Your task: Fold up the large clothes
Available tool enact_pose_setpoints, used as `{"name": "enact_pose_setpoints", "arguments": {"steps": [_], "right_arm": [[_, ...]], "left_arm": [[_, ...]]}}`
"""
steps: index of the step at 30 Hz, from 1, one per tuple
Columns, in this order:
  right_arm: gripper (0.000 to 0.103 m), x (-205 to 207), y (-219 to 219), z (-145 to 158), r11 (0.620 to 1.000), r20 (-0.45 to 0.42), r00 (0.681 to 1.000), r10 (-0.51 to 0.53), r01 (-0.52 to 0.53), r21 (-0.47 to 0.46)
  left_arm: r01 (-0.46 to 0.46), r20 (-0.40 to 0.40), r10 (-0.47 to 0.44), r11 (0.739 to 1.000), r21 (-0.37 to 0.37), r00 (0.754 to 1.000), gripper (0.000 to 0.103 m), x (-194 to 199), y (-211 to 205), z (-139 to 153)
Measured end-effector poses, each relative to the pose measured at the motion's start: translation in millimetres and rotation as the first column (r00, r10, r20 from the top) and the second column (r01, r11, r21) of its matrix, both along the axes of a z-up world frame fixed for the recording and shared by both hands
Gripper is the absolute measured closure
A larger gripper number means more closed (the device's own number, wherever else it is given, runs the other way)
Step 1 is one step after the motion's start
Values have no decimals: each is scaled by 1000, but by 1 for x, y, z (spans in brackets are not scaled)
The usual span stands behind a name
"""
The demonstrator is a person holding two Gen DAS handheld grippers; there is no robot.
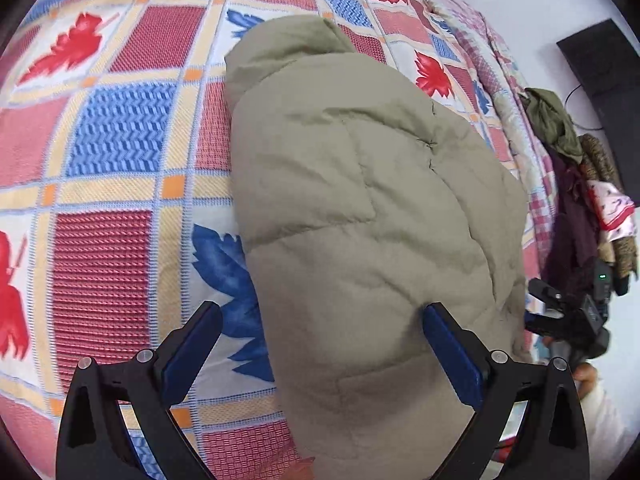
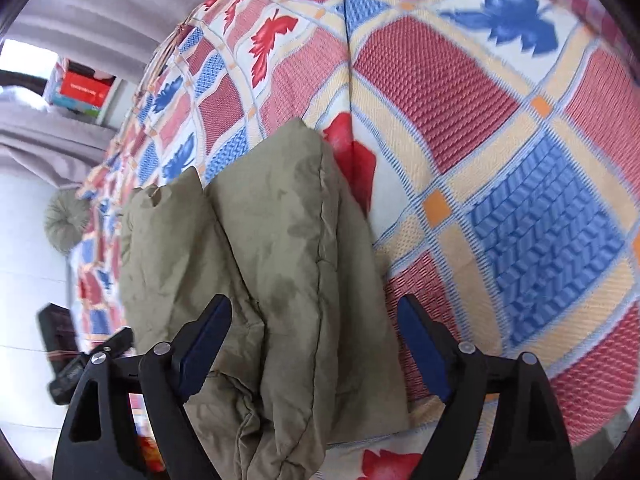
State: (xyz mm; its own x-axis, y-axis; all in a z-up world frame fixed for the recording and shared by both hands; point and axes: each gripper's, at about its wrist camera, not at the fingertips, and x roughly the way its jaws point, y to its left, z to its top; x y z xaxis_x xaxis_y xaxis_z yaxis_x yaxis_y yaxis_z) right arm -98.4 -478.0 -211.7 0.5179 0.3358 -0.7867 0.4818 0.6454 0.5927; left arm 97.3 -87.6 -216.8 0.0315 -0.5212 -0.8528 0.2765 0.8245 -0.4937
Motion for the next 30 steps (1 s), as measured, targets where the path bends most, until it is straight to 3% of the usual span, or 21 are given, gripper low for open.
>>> {"name": "enact_pose_setpoints", "arguments": {"steps": [1,7,10,13,16,19,21,25,28,30], "right_arm": [[0,1,-3,-5,999,5,1000,4,-4,32],[0,15,-7,-37,985,36,998,43,-48,165],[0,31,-4,-52,967,48,997,68,-77,242],[0,45,7,-49,932,135,984,113,-152,329],[0,57,20,-33,912,207,958,201,-260,317],[0,76,39,-34,912,119,933,338,-356,202],[0,87,47,-42,914,44,925,377,-379,144],[0,97,44,-62,923,24,943,332,-331,195],[0,94,41,-68,931,21,964,266,-263,252],[0,93,44,-66,938,12,971,239,-234,256]], "left_arm": [[-1,-22,0,1000,-29,1000,2,2,2,-4],[-40,-184,0,976,-214,983,2,11,2,-40],[-54,-203,5,970,-236,979,1,14,-3,-47],[-44,-199,-4,971,-233,980,1,14,-9,-48],[-38,-207,-9,975,-221,978,1,17,-17,-53],[-32,-216,-20,971,-235,976,1,21,-27,-60],[-46,-243,-19,964,-261,970,1,24,-29,-69],[-112,-344,-7,940,-324,939,1,24,-39,-88],[-83,-295,-13,947,-309,955,2,21,-50,-79],[-74,-265,-10,949,-307,964,9,19,-51,-71]]}}
